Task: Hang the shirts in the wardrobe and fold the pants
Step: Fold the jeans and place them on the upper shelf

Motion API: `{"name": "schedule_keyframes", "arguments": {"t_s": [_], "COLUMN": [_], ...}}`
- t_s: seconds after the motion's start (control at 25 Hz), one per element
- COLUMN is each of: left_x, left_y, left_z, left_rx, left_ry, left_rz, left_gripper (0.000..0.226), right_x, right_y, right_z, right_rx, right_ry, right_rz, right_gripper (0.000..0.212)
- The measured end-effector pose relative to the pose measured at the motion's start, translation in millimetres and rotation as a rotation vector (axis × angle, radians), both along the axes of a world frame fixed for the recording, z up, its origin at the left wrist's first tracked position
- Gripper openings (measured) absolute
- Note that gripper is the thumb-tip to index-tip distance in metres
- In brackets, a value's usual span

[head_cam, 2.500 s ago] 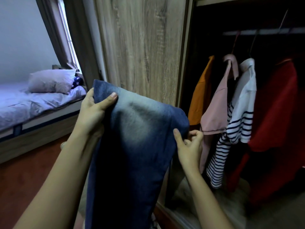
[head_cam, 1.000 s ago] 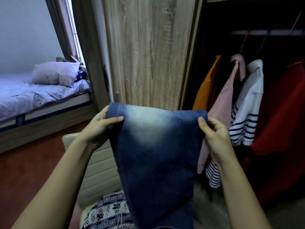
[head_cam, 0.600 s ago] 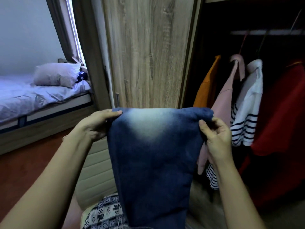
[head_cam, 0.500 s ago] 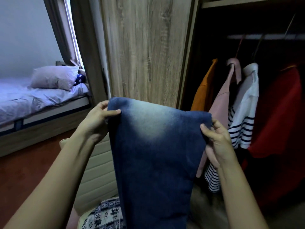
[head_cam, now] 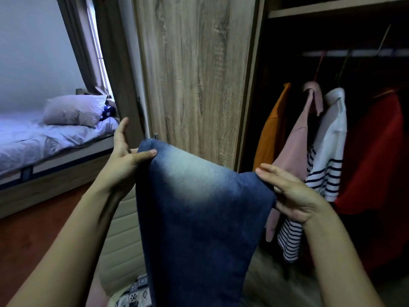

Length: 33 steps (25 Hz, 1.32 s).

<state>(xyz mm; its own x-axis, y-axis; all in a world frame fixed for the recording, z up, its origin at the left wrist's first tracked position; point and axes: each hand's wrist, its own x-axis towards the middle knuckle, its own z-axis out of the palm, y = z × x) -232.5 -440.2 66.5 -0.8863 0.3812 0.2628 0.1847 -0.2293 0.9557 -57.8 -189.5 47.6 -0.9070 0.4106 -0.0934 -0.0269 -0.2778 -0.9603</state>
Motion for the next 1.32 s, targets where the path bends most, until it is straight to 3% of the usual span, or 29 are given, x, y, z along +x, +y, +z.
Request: {"name": "schedule_keyframes", "arguments": {"t_s": [0.12, 0.28, 0.4, 0.6, 0.8, 0.92, 1.04, 1.08, 1.2, 1.32], "left_x": [2.3, 4.0, 3.5, 6.4, 5.7, 7.2, 13.1, 17.0, 18.9, 23.3], "left_y": [-9.5, -12.7, -2.3, 1.0, -17.0, -29.2, -31.0, -30.4, -31.4, -33.0], "left_z": [-2.9, 6.4, -2.2, -18.2, 6.4, 10.8, 15.5, 19.6, 31.6, 35.3], "left_rx": [-0.041, 0.111, 0.06, -0.107, -0.083, -0.025, -0.04, -0.04, 0.074, 0.061], "left_ry": [0.025, 0.092, 0.022, 0.22, 0.373, 0.387, 0.529, 0.586, 0.626, 0.647], "left_rz": [-0.04, -0.014, 0.023, 0.062, 0.041, 0.019, 0.093, 0.154, 0.202, 0.205], "left_gripper": [0.099, 0.082, 0.075, 0.093, 0.077, 0.056, 0.03, 0.029, 0.037, 0.057], "right_x": [-5.6, -3.5, -3.0, -14.8, -16.0, -21.3, -28.3, -29.2, -29.6, -31.2], "right_y": [-7.1, -8.9, -11.3, -3.7, -3.6, -6.6, -14.2, -17.9, -31.3, -39.3], "right_z": [-4.6, 4.8, 16.7, -2.9, -1.7, 1.0, 8.0, 11.6, 24.0, 29.2], "right_rx": [0.005, -0.055, 0.041, 0.154, 0.317, 0.316, 0.412, 0.467, 0.682, 0.76], "right_ry": [0.141, 0.51, 0.338, 0.143, 0.288, 0.494, 0.599, 0.622, 0.732, 0.822], "right_rz": [-0.125, -0.093, 0.009, -0.022, -0.01, -0.089, -0.204, -0.24, -0.291, -0.365], "right_gripper": [0.057, 0.056, 0.065, 0.067, 0.085, 0.059, 0.05, 0.055, 0.099, 0.087]}}
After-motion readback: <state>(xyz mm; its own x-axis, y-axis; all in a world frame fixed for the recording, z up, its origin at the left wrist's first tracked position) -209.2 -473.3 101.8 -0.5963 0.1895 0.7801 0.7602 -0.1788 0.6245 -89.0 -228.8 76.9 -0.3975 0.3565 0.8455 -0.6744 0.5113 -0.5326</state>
